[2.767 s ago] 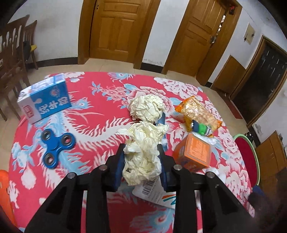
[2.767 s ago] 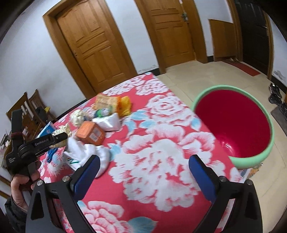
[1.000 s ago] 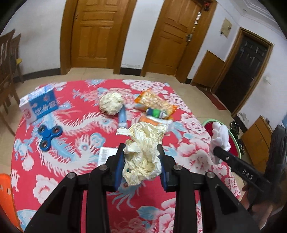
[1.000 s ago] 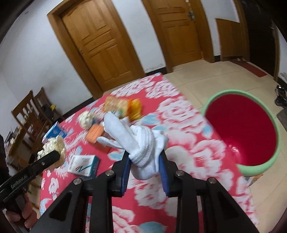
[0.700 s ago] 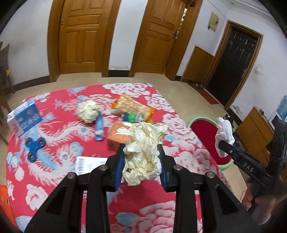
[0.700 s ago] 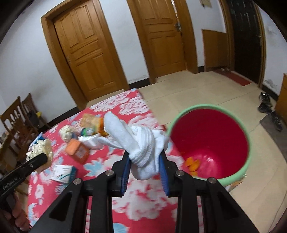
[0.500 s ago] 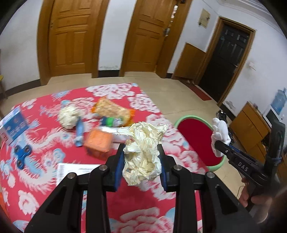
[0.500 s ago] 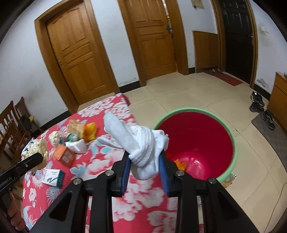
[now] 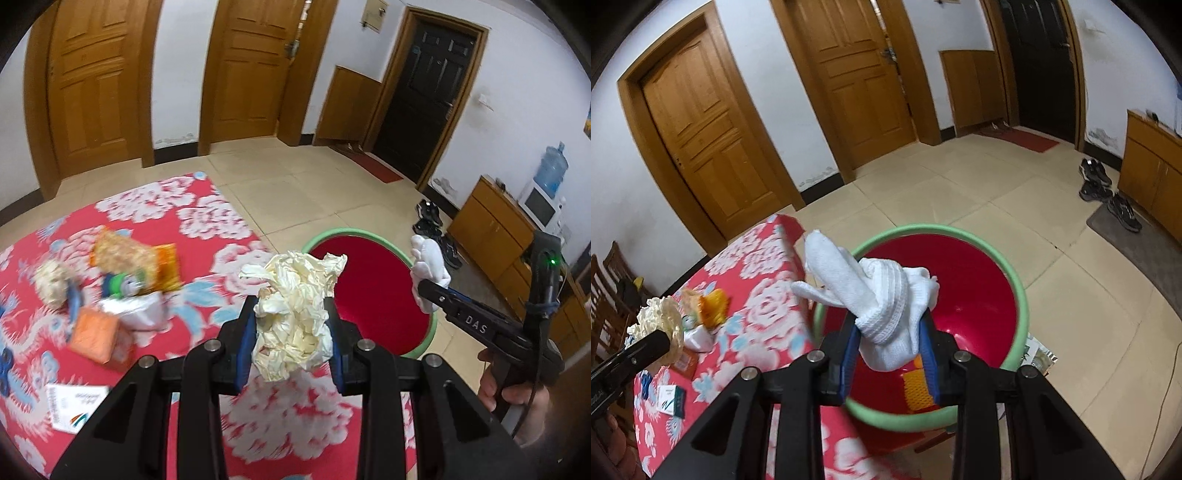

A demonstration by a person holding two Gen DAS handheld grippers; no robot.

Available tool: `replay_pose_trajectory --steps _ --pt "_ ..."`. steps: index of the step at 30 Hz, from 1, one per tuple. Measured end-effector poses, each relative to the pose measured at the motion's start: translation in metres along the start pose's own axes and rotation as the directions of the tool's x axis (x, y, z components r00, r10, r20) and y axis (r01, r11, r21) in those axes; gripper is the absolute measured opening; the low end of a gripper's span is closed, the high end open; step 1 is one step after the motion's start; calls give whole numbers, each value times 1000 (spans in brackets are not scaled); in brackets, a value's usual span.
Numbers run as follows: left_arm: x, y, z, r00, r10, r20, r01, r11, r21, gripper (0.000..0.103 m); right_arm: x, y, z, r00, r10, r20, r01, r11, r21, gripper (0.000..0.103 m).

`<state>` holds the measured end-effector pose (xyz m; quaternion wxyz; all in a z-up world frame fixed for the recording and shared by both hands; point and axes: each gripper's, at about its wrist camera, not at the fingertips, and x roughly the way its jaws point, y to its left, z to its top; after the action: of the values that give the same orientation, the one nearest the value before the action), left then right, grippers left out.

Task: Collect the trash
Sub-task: 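Carry the cream bag and white cloth over the red bin with both tools, then open the right tool then the left tool to drop both items into the bin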

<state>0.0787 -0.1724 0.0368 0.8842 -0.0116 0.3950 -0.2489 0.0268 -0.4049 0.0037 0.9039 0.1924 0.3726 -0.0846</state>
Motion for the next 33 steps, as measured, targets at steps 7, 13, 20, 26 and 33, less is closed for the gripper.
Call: replay_pose_trajectory --steps 7,13,20,26,33 --pt "41 -25 4 999 -7 -52 9 999 36 34 18 -29 4 1000 -12 -16 13 999 35 37" --pt "67 -39 0 995 -11 -98 16 999 49 34 25 -44 3 1000 -2 -29 4 998 55 43" --pt "85 -51 -1 992 -18 -127 26 998 60 34 24 -58 1 1000 19 -24 -17 996 91 54" --pt "96 -60 1 992 -8 -128 16 998 60 45 18 -64 -2 999 51 -15 -49 991 126 66" --pt "104 -68 0 989 -26 -147 34 998 59 56 12 -70 -7 998 63 -11 -60 986 158 71"
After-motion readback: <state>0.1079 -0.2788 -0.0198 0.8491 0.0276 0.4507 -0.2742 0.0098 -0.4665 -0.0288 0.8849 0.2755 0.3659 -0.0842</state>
